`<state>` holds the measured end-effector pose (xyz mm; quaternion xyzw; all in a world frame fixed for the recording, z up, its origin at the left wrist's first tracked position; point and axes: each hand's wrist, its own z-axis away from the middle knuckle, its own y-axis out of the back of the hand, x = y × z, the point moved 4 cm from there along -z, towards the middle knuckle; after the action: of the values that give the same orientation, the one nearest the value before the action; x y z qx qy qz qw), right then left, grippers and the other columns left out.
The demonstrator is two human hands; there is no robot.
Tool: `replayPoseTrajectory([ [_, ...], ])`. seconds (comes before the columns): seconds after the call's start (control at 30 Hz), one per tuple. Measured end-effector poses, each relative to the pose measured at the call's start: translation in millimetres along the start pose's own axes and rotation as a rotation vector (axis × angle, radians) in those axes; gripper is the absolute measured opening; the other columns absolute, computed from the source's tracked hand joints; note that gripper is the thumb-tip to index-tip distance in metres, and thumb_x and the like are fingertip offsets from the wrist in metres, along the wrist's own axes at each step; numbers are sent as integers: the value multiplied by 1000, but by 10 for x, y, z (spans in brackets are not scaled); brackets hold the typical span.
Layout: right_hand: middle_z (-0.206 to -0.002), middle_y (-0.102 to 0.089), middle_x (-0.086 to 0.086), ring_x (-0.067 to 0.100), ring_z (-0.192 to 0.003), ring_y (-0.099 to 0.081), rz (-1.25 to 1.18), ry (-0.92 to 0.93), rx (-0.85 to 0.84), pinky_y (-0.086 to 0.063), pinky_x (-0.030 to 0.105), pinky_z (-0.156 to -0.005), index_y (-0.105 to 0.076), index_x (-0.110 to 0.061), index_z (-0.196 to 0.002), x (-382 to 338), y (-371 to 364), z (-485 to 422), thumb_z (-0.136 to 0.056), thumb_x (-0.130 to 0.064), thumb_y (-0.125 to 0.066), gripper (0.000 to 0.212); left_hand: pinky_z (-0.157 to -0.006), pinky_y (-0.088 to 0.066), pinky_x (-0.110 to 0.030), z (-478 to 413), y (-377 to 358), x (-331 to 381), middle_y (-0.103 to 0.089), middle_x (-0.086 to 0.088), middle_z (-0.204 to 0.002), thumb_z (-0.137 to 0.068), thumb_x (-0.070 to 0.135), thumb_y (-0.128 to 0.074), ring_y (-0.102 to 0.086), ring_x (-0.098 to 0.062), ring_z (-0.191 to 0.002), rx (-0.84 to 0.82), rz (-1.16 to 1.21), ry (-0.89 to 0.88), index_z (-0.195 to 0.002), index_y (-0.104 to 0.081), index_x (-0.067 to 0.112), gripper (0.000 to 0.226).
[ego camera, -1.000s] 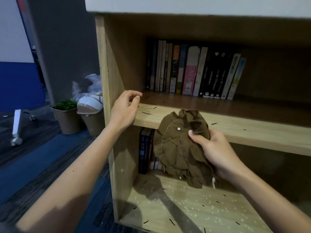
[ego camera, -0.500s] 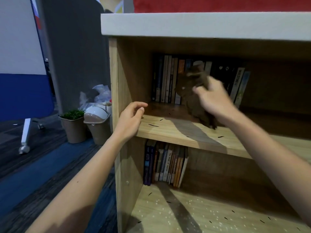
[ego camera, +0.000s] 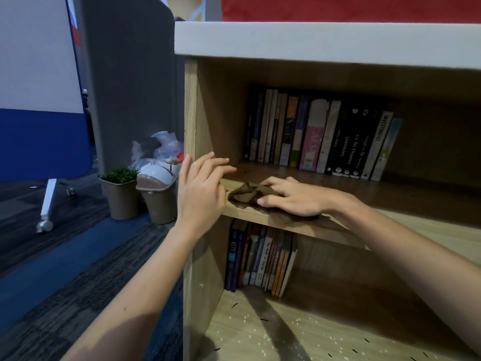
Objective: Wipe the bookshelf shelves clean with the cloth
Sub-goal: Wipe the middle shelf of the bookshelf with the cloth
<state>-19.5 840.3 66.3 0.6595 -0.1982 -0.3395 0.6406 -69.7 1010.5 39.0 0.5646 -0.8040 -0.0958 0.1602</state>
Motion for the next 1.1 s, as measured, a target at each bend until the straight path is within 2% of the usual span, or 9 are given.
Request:
replayPoseTrajectory([
  [0.1,-128,-42,-13,16,-108,-41,-56,98,51,-35,40,-98,-61,-24,-107,-21,17,-142,-93,-36,-45,24,-115,-4,-35,-17,-67,-44,-65,1,-117,-78,14,-42,-44,-15,-123,-33,-72,-24,-107,-66,19,38],
  [0.2,-118,-50,-6,16,-102,-52,-130,75,109,-41,40,-97,-62,-23,-104,65,74,-348,-92,-27,-50,17,-116,4,-33,-23,-131,-64,-64,3,-120,-79,15,-42,-46,-16,-126,-66,-134,-30,-111,-66,20,40],
  [0.33,-110,-58,1,20,-96,-57,-172,16,196,-45,45,-94,-62,-25,-112,85,84,-561,-92,-19,-50,25,-115,9,-35,-17,-162,-76,-60,2,-127,-79,14,-35,-43,-18,-129,-113,-184,-49,-115,-64,20,47],
  [0.5,-112,-55,-3,14,-103,-54,-185,242,99,-42,29,-93,-64,-23,-108,19,51,-282,-90,-14,-54,23,-114,8,-40,8,-182,-112,-55,0,-134,-79,13,-35,-35,-15,-132,-138,-241,-101,-119,-61,20,49],
  [0.6,-111,-58,-5,13,-103,-55,-207,150,118,-42,29,-93,-65,-26,-104,247,132,-296,-89,-12,-54,24,-114,9,-41,24,-189,-114,-55,1,-133,-78,12,-33,-34,-15,-131,-149,-271,-117,-119,-62,21,51],
  [0.7,-117,-58,-2,13,-102,-54,-166,-5,197,-39,24,-90,-61,-22,-114,338,155,-495,-91,-10,-50,28,-114,9,-43,23,-174,-114,-55,1,-133,-79,13,-32,-35,-15,-130,-159,-297,-123,-119,-62,21,51],
  [0.8,-114,-56,-3,14,-103,-53,-169,78,215,-42,33,-97,-63,-21,-113,140,50,-546,-90,-10,-51,28,-113,8,-44,33,-164,-114,-55,0,-133,-78,15,-32,-32,-15,-130,-164,-320,-125,-119,-61,19,50],
  [0.93,-112,-56,-3,12,-104,-54,-197,213,101,-41,23,-93,-65,-28,-105,36,69,-225,-88,-9,-54,28,-113,12,-43,80,-209,-136,-65,5,-114,-81,21,-33,-35,-12,-125,-198,-322,-95,-108,-66,22,43],
  [1.1,-115,-60,2,14,-94,-54,-119,-68,141,-41,21,-76,-62,-22,-114,404,218,-411,-91,-12,-51,27,-114,16,-37,110,-195,-110,-68,10,-80,-83,29,-33,-58,-13,-102,-189,-301,-32,-77,-70,22,38],
])
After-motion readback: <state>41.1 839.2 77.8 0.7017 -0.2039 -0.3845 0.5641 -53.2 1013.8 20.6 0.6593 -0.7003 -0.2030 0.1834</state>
